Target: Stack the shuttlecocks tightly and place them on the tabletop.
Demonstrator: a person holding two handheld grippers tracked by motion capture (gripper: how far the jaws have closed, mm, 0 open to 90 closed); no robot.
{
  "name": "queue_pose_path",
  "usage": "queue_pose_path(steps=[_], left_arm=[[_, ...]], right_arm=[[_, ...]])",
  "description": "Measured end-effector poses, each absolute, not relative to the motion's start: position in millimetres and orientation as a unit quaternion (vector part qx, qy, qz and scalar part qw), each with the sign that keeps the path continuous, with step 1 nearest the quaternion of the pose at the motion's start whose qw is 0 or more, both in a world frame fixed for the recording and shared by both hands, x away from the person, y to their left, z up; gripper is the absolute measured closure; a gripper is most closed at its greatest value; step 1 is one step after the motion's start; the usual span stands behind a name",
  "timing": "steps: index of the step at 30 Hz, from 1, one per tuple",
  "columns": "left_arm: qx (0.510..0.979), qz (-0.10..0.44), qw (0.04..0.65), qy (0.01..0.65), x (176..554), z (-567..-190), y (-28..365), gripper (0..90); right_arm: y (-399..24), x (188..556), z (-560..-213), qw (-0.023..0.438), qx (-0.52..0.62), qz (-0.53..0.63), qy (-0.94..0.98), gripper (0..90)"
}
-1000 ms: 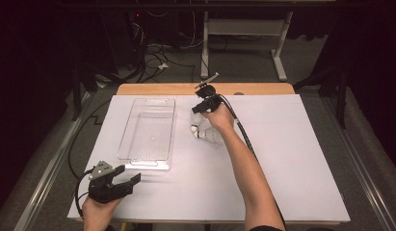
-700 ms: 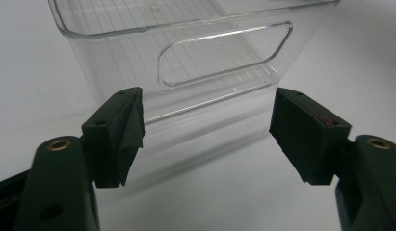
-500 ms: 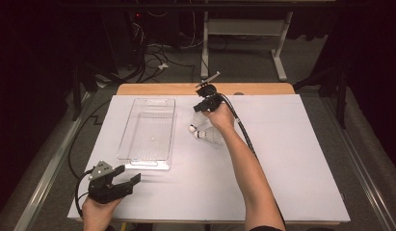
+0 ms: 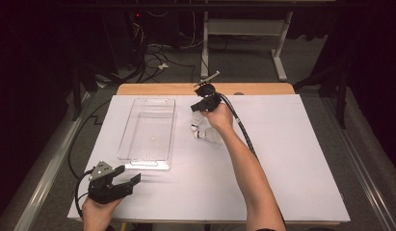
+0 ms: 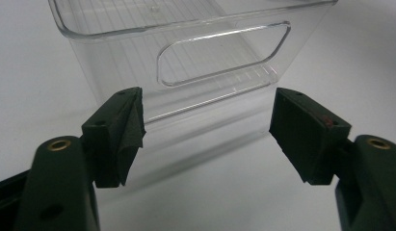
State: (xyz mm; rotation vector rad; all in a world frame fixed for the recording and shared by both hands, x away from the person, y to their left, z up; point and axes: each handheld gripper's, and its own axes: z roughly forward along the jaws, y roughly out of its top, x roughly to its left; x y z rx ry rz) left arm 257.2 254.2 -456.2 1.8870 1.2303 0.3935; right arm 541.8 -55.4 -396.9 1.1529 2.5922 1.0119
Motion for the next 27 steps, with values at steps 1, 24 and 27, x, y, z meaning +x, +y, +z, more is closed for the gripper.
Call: queue_pose_path(steps=[1, 24, 27], left_arm=[[0.751, 0.157, 0.414, 0.489, 257.3, -456.2, 254.2, 28.8], [0.751, 0.157, 0.414, 0.490, 257.3, -456.4, 254.4, 28.8], [0.755, 0.157, 0.412, 0.486, 257.6, -456.2, 253.5, 28.8]], right_arm=[[-55.2, 541.2, -395.7, 0.067, 0.381, 0.336, 0.858, 90.0], [-60.6, 516.7, -364.4, 0.091, 0.356, 0.356, 0.859, 90.0], [-64.4, 508.9, -360.6, 0.093, 0.351, 0.354, 0.862, 90.0]])
